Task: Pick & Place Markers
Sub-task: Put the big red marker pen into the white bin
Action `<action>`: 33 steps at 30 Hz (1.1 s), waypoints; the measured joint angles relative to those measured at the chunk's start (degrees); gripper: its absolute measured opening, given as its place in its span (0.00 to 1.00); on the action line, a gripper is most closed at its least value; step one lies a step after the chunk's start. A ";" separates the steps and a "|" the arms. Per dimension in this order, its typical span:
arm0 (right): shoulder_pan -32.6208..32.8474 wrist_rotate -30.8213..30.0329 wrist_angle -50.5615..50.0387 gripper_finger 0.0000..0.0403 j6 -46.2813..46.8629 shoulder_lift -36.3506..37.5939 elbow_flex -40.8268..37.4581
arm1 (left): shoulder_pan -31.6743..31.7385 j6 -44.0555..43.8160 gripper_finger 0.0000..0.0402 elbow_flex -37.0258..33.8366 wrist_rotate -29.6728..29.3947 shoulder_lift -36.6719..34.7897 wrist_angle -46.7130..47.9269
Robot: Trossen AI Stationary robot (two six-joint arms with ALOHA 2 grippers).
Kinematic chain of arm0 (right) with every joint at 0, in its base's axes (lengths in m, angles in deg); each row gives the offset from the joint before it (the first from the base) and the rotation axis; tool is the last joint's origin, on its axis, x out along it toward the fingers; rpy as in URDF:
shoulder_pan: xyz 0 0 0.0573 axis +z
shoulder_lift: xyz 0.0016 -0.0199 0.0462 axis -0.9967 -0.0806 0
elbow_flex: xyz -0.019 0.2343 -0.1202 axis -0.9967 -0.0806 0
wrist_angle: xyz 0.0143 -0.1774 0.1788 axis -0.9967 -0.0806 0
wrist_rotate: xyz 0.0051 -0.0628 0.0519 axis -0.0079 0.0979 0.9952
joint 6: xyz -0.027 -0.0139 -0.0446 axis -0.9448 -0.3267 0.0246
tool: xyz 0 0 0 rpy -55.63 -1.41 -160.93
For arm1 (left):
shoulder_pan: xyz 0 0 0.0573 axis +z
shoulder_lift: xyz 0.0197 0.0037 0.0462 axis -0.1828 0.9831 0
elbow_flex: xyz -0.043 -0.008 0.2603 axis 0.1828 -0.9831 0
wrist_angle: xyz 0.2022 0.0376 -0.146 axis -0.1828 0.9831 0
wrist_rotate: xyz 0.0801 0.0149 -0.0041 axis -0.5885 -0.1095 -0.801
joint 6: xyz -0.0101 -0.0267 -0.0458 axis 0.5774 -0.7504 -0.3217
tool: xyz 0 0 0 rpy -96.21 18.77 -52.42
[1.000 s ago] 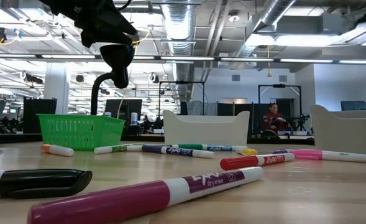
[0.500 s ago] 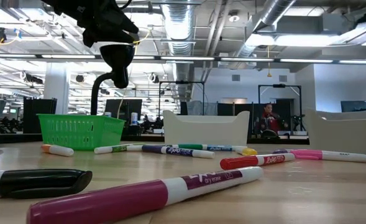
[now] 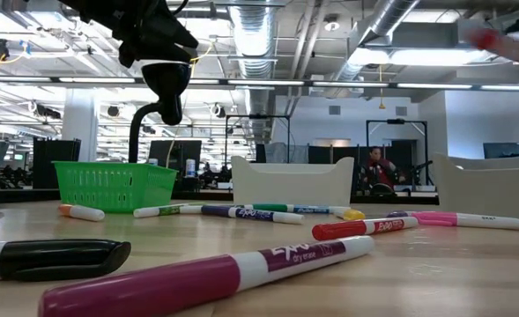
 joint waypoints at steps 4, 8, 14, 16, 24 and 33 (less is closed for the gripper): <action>-5.28 -26.43 -0.21 0.17 -8.57 2.20 -0.03 | 0.00 0.00 0.44 0.00 -0.01 0.00 -0.50; -14.72 -40.60 2.12 0.15 -21.97 1.96 -0.03 | 0.00 0.00 0.44 0.00 -0.01 0.00 -1.16; -33.61 -28.71 22.41 0.16 -46.43 -2.34 -0.07 | 0.00 -0.02 0.44 0.00 -0.01 0.00 -1.54; -38.91 -18.90 30.54 0.16 -54.59 -5.01 -0.08 | 0.00 -0.02 0.44 0.00 -0.01 0.00 -1.53; -53.06 3.64 42.87 0.16 -70.51 -16.18 -0.08 | 0.00 -0.02 0.44 0.00 -0.01 0.00 -1.51; -57.04 5.73 42.50 0.19 -74.50 -23.10 0.51 | 0.00 -0.01 0.44 0.00 0.00 0.00 -1.51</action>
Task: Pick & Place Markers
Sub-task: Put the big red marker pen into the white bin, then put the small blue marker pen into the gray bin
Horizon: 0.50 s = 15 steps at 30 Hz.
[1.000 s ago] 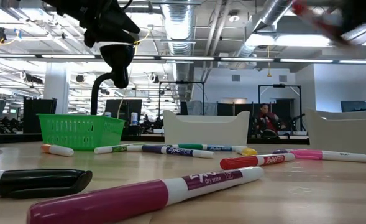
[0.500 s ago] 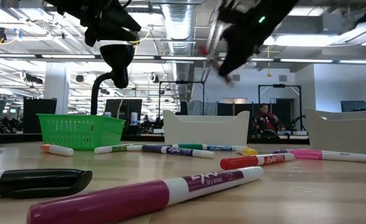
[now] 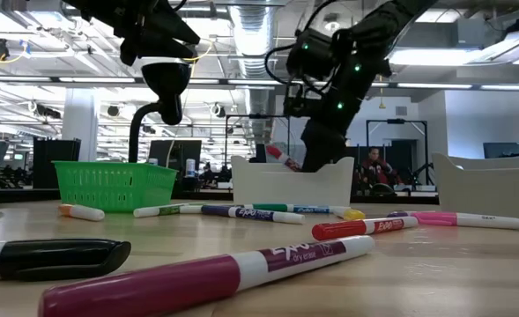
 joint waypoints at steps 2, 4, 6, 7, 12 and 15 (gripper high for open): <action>0.05 -0.44 -0.54 0.22 -0.11 -0.77 1.18 | 0.00 -0.01 0.44 0.00 0.01 0.00 0.02; 0.05 -0.60 -1.17 0.27 -0.48 -1.44 2.51 | 0.00 -0.01 0.44 0.00 0.01 0.00 0.02; 0.03 -0.70 -2.60 0.33 -0.52 -2.13 3.76 | 0.00 -0.01 0.44 0.00 0.01 0.00 0.01; 0.01 -0.79 -2.87 0.36 -0.66 -2.31 4.30 | 0.00 -0.01 0.44 0.00 0.01 0.00 0.02; 1.27 -0.92 -5.76 0.51 -0.94 -1.38 6.25 | 0.00 -0.01 0.44 -0.01 0.01 0.01 0.02; 3.63 -0.98 -9.57 0.55 -0.17 0.48 8.93 | 0.00 -0.01 0.44 0.00 0.01 0.04 0.03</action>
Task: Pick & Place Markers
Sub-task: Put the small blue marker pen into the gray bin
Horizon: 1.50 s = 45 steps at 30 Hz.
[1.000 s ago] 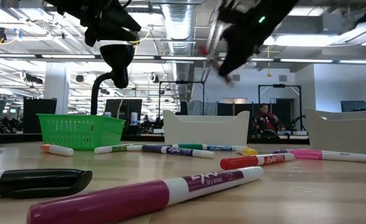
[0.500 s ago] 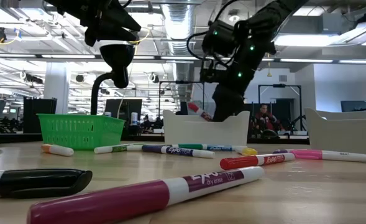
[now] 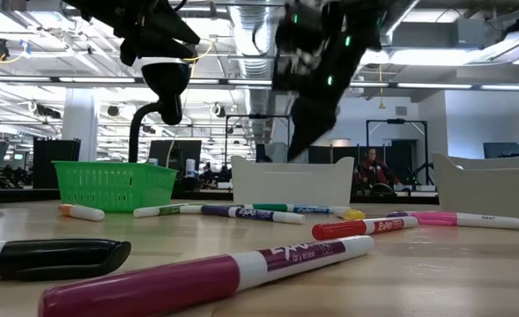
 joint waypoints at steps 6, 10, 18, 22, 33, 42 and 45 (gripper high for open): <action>6.14 -0.15 -13.73 0.55 3.78 6.64 5.72 | -0.02 2.76 0.44 0.00 10.70 0.00 0.01; 9.54 -0.32 -18.15 0.51 5.07 13.85 5.95 | -0.11 2.89 0.44 -0.01 18.36 0.03 -0.01; 12.92 0.57 0.52 0.41 9.49 27.27 -14.88 | -2.12 8.99 0.44 -0.02 19.98 7.52 -3.35; 13.25 4.03 11.65 0.37 13.54 28.72 -24.07 | -2.21 16.50 0.44 -0.02 22.63 16.03 -11.24; 12.49 4.59 20.31 0.32 14.77 28.33 -25.71 | 1.57 18.93 0.44 4.06 31.52 38.24 -17.98; 12.16 4.59 21.42 0.32 14.45 28.33 -25.71 | 2.56 19.12 0.42 4.66 31.54 45.87 -17.99; 12.16 4.57 21.83 0.32 14.31 28.33 -25.71 | 2.56 19.10 0.38 4.66 31.65 46.91 -17.76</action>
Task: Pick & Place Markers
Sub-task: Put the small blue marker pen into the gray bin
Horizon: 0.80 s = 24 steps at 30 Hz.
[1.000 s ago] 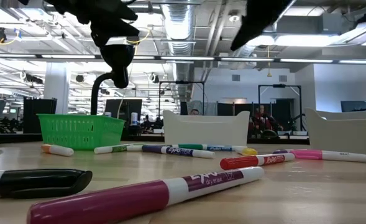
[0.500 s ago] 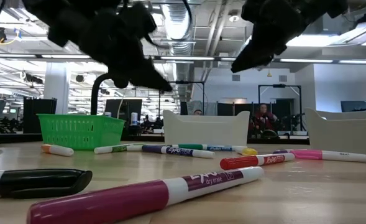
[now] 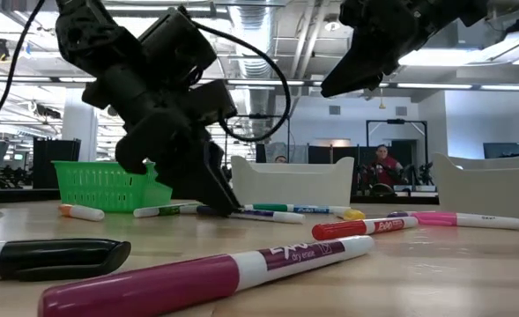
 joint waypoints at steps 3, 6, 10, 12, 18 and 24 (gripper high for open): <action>0.00 0.00 0.19 0.32 -0.02 -0.02 0.00 | 0.00 0.00 0.32 0.00 1.12 0.45 0.13; 0.00 0.00 0.37 0.32 -0.04 0.00 0.00 | 0.00 -0.02 0.26 0.00 1.51 0.63 0.03; 0.00 0.00 0.51 0.32 -0.01 -0.02 0.00 | 0.00 -0.02 0.16 0.00 1.56 0.63 0.05; 0.00 0.00 0.80 0.32 -0.01 -0.02 0.00 | 0.00 -0.02 0.11 0.00 1.59 0.63 0.01; 0.00 0.02 0.66 0.32 -0.03 -0.04 0.00 | -0.21 -0.04 0.08 0.00 1.10 0.09 0.23; 0.81 0.15 1.86 0.32 -0.05 -2.32 0.07 | -0.07 1.25 0.09 0.07 -1.10 -5.31 -0.17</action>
